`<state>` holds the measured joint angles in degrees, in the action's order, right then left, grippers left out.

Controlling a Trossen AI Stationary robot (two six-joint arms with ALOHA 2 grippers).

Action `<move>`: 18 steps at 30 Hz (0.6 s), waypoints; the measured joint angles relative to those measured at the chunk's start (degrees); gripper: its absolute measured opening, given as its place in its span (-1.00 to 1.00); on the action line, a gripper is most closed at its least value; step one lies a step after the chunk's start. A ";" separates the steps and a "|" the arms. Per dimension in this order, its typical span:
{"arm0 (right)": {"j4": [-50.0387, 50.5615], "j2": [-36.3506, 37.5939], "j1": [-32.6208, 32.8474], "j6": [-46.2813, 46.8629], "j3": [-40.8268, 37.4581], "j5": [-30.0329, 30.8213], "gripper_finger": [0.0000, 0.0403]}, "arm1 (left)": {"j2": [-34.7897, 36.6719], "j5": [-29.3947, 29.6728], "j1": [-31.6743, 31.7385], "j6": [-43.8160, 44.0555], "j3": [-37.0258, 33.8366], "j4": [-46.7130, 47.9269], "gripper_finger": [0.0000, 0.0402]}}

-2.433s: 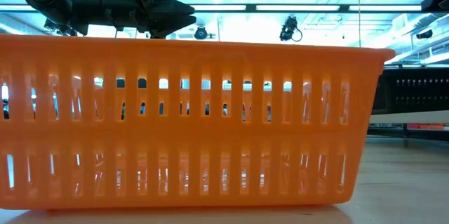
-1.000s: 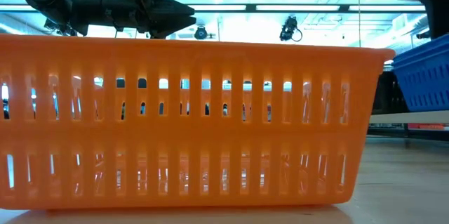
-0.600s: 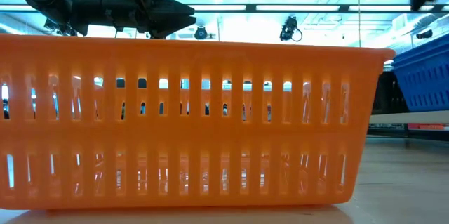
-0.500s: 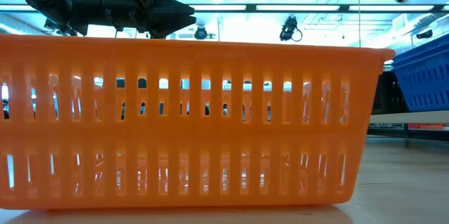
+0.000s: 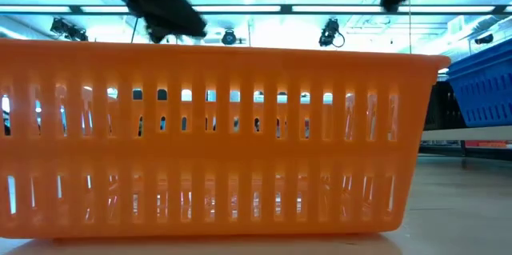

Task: Stack baskets on shelf by color
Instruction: Stack the orange bin on top of the orange bin on the shelf

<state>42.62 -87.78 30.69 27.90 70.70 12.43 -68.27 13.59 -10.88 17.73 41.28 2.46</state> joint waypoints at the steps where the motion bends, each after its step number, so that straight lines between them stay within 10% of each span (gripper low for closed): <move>1: -0.96 -1.41 -0.61 -0.20 -0.02 -2.91 -0.30 | -0.01 3.33 -1.47 1.44 0.60 2.58 -0.42; 8: -2.51 -10.71 -0.46 -2.00 4.42 -13.64 -0.30 | 0.00 12.63 -7.69 3.32 0.42 3.04 -0.42; 18: 6.42 -23.99 0.29 -11.93 24.83 -11.94 -0.30 | 0.00 14.58 -12.20 11.67 0.39 3.06 -0.42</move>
<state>49.04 -111.78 30.98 15.96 95.53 0.49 -68.27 28.17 -23.08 29.40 41.67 5.52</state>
